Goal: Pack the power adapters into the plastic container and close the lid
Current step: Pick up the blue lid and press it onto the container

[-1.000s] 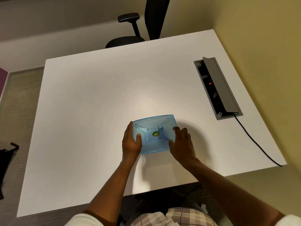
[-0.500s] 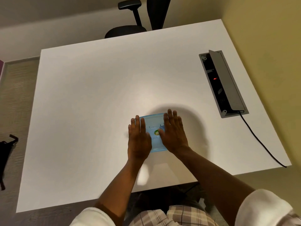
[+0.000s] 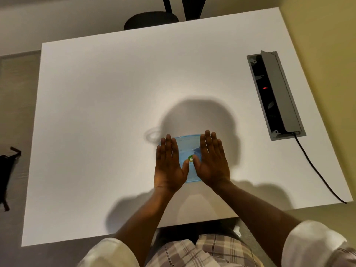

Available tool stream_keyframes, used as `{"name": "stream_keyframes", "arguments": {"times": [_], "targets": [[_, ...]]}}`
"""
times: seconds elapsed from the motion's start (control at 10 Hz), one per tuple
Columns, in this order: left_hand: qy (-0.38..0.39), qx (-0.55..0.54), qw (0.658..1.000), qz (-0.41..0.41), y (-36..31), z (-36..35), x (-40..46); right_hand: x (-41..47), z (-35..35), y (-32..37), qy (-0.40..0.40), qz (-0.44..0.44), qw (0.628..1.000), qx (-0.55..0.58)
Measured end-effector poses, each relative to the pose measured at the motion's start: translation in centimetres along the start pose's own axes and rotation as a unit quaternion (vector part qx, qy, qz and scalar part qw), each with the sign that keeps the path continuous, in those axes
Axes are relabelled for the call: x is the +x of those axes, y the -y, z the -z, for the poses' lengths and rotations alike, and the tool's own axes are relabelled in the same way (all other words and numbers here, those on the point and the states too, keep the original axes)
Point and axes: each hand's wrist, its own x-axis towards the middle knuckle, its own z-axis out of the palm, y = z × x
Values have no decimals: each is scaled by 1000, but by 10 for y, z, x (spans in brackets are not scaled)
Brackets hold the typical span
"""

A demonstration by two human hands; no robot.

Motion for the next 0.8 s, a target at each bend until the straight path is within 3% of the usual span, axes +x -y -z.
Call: {"name": "stream_keyframes", "arguments": {"times": [0.6,0.8], "targets": [[-29,17,999,-7,0,-10,-3,-1,-4,-1,-16,5,1000,-25],[-14,-16,1000,6,-8,26,-2,-1,20,14,2,3,1000,-11]]}}
